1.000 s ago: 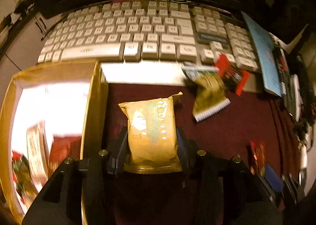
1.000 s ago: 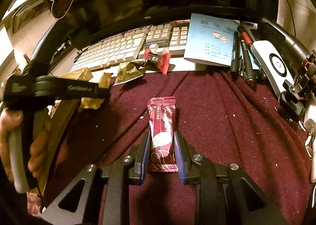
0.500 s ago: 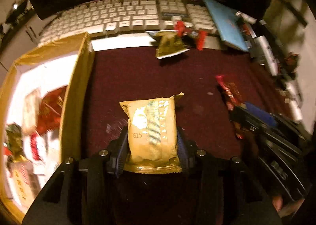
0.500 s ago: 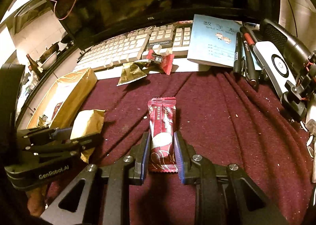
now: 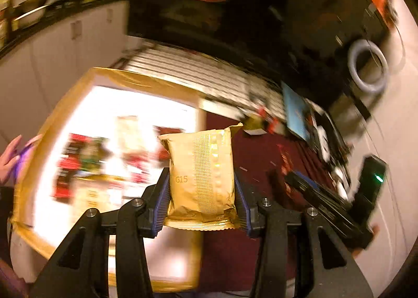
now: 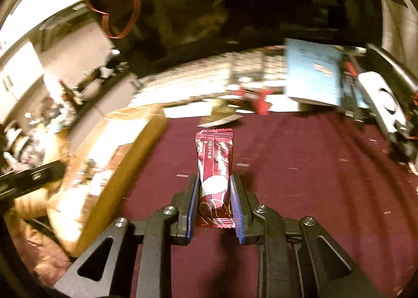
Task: Organize snacks
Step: 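Carry the chocolate bar and gold bag into the white box and release them, then grasp the small red wrapped candy with the right gripper, then grasp the green snack bag with the left gripper while the right gripper holds the candy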
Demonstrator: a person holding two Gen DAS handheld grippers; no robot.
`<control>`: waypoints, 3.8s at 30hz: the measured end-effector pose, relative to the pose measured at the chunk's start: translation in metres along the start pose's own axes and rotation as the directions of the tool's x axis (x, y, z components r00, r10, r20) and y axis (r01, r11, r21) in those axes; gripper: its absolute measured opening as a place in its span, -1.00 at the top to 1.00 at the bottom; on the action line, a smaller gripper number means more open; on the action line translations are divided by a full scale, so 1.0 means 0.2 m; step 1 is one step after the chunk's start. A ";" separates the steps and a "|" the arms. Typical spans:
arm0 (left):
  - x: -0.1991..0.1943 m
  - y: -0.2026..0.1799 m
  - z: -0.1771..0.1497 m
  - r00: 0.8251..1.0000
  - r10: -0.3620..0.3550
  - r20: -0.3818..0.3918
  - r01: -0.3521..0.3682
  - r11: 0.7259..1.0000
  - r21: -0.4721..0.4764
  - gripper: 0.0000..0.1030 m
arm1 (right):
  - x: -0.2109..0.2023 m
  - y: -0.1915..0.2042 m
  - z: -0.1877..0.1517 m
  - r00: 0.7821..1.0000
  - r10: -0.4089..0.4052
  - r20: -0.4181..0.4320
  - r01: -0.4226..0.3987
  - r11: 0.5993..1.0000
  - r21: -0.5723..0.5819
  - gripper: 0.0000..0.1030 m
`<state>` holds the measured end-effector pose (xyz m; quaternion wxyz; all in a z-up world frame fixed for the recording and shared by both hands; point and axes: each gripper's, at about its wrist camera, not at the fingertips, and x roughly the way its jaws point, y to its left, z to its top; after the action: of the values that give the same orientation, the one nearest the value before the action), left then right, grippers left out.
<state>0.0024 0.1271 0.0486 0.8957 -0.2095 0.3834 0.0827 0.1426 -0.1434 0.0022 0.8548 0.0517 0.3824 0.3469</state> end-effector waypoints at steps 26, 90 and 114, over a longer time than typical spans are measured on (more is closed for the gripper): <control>0.37 0.54 0.27 0.977 0.164 -0.134 -0.184 0.970 -0.156 0.07 | 0.77 0.59 0.35 0.950 0.191 -0.249 -0.186 0.982 0.044 0.25; 0.26 -0.38 -0.15 0.990 -0.090 -0.110 0.097 0.993 0.063 -0.62 | 0.46 -0.20 0.41 0.968 -0.171 -0.181 0.116 0.953 -0.281 0.40; 0.31 -0.46 -0.17 0.989 -0.069 -0.129 0.082 0.992 0.093 -0.62 | 0.48 -0.34 0.33 0.975 0.056 -0.216 -0.052 0.998 0.024 -0.06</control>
<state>0.0515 0.0276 0.0110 0.8814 -0.1844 0.4345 0.0164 0.2707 -0.1233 -0.0346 0.7977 0.0319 0.4750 0.3701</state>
